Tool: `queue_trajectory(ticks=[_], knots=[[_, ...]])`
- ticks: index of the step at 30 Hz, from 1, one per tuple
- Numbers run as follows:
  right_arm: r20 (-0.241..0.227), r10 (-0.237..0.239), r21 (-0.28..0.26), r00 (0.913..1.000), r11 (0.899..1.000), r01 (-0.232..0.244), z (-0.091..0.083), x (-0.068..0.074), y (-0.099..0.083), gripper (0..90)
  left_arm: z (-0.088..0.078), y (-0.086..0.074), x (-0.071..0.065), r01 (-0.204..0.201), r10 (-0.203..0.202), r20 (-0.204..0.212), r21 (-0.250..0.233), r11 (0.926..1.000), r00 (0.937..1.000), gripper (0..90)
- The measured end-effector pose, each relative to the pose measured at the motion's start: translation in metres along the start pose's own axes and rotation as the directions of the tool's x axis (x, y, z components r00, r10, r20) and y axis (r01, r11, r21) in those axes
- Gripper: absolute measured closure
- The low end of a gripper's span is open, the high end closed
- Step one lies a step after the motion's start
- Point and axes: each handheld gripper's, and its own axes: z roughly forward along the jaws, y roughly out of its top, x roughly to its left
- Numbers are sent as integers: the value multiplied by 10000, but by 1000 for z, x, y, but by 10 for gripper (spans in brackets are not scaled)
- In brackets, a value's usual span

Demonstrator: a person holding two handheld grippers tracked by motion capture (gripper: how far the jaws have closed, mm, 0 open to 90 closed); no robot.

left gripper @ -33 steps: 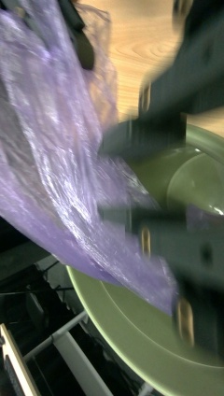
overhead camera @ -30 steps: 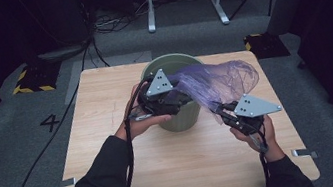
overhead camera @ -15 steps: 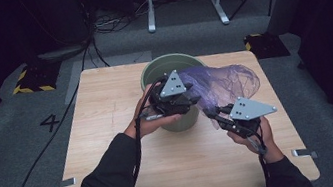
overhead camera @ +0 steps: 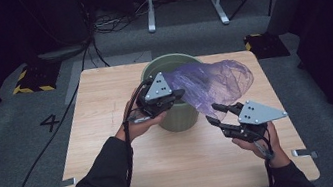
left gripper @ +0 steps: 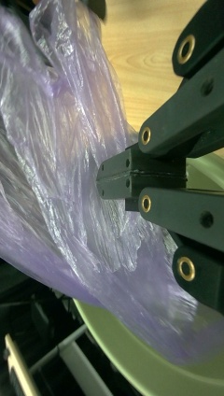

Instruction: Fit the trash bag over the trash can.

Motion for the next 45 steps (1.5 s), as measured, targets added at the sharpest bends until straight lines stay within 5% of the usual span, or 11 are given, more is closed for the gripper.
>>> queue_trajectory(ticks=[7, 12, 16, 21, 28, 40, 45], knots=[[681, 198, -638, 9975, 9978, -155, -28, -2, 3, 410, -16, -12, 1, -20, 19, -122, -68, 10000, 9999, 900], [1698, 700, -1291, 9830, 9905, -483, -53, -15, 2, 401, -24, -25, 3, 237, -239, -189, -81, 9997, 9995, 900], [2067, 950, -1613, 9738, 9850, -618, -64, -23, 3, 384, -28, -31, 1, 236, -239, -209, -114, 9997, 9995, 900], [1982, 1126, -1611, 9737, 9836, -809, -61, -32, 4, 378, -32, -35, -3, 189, -192, -156, -196, 9996, 9997, 900], [1359, 1082, -1254, 9848, 9879, -912, -41, -33, 12, 398, -35, -38, -2, 287, -293, -242, -270, 9992, 9993, 898], [840, 1255, -1572, 9885, 9813, -1112, -71, -17, 20, 357, -41, -45, -8, 190, -189, -544, 14, 9998, 9983, 899], [3, 1208, -1942, 9927, 9738, -1184, -86, 0, 24, 329, -38, -46, -11, 94, -85, -595, 145, 9998, 9982, 899]])
